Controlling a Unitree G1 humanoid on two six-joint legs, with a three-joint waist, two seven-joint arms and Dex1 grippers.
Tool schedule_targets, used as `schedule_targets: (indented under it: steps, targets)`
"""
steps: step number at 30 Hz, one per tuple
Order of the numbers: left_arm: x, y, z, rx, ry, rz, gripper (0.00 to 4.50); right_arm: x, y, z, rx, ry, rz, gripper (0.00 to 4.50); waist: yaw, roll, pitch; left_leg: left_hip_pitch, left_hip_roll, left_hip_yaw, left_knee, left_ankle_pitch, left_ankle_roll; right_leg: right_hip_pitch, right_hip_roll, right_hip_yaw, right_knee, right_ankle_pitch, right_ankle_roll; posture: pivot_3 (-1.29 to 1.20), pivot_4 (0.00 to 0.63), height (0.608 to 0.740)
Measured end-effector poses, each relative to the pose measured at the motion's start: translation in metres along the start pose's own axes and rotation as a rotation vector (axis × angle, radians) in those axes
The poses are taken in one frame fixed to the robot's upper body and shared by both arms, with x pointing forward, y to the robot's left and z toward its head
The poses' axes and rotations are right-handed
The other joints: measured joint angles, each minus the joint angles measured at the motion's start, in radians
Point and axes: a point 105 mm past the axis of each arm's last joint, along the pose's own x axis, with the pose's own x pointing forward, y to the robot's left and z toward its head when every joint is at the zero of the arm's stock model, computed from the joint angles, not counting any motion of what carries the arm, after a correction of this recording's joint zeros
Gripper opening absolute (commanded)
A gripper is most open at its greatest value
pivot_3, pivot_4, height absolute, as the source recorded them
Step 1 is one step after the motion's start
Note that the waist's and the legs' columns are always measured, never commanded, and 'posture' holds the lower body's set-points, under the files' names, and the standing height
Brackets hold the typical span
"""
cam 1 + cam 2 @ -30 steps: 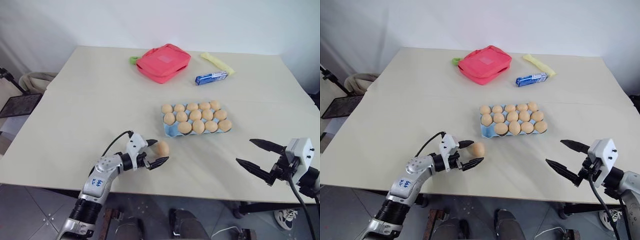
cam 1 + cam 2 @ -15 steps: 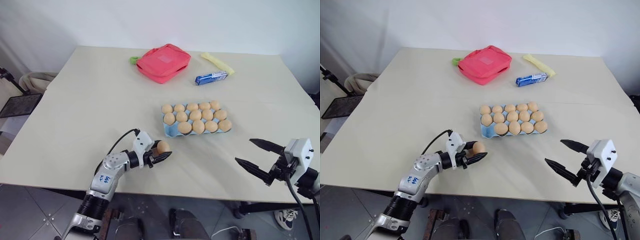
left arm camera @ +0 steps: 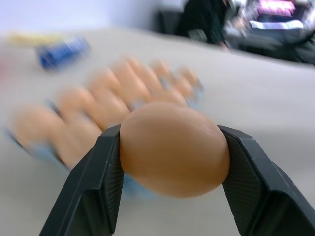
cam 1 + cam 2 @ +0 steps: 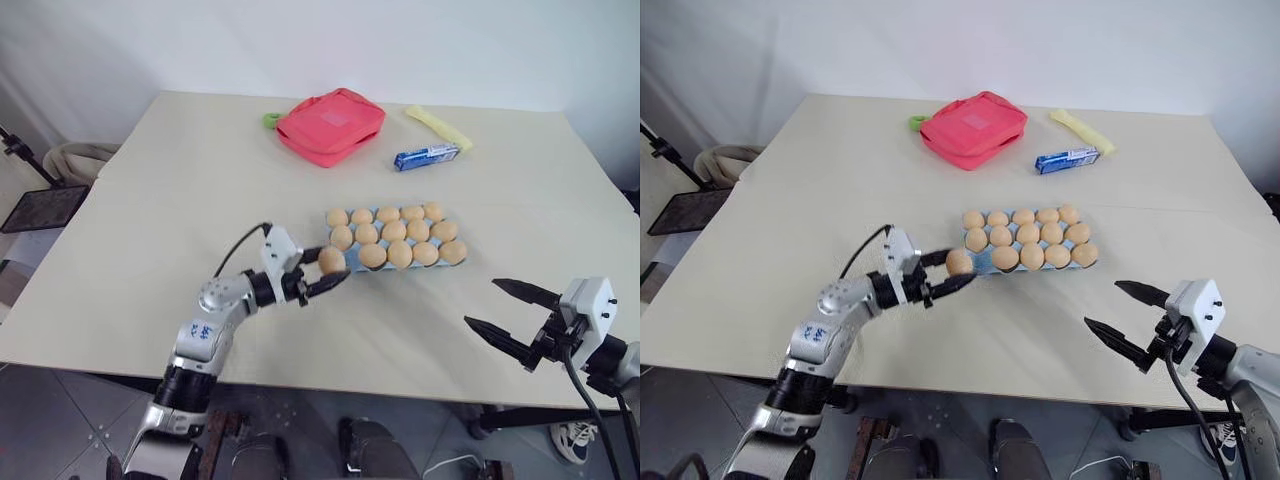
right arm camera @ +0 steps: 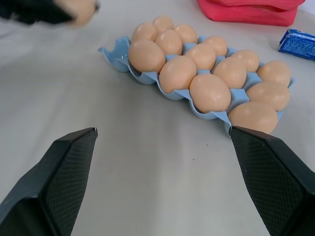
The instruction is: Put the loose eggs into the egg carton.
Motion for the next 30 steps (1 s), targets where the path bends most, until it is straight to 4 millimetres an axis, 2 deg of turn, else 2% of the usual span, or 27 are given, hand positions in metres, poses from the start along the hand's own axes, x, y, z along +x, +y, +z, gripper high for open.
schedule_targets:
  steps: [2,8,15,21,27,30]
  targets:
    - [0.007,0.006,0.001,0.016,0.004,0.01,2.62,0.0,-0.001,0.0,-0.002,0.002,-0.006,4.5,-0.001,0.0,0.0,0.0,0.0,0.0,0.0,0.0,0.0,0.001,0.0,0.0,0.0,0.0,0.001,0.0,0.15,0.74]
    - [0.024,0.007,-0.024,-0.012,0.052,-0.029,2.62,0.001,0.0,-0.003,0.007,-0.005,-0.024,4.5,-0.002,0.0,0.0,0.0,0.0,0.0,-0.001,0.0,0.0,0.0,0.001,0.0,0.0,0.0,0.0,0.0,0.15,0.74]
    - [0.027,0.008,-0.032,0.007,0.082,-0.057,2.62,-0.002,0.003,-0.012,0.036,0.013,-0.045,4.5,-0.002,0.0,0.0,0.0,0.0,0.0,-0.001,0.0,0.0,0.0,0.0,0.0,0.0,0.0,0.0,0.0,0.15,0.74]
    - [0.026,0.009,-0.033,0.016,0.095,-0.059,4.35,-0.005,0.004,-0.015,0.043,0.022,-0.057,4.5,-0.002,0.0,0.0,0.0,0.0,0.0,-0.001,0.0,0.0,0.0,0.0,0.0,0.0,0.0,0.0,0.0,0.15,0.74]
    - [0.025,0.008,-0.033,0.016,0.106,-0.075,4.44,-0.003,0.002,-0.01,0.025,0.004,-0.059,4.5,-0.002,0.0,0.0,0.0,0.0,0.0,-0.001,0.0,0.0,0.0,0.001,0.0,0.0,0.0,0.0,0.0,0.15,0.74]
    - [0.015,0.009,-0.032,0.017,0.148,-0.11,4.44,-0.001,0.001,-0.008,0.019,-0.004,-0.059,4.5,-0.004,0.0,0.0,0.0,0.0,0.0,-0.001,0.0,-0.001,0.0,0.001,0.0,0.0,0.0,0.0,0.0,0.15,0.74]
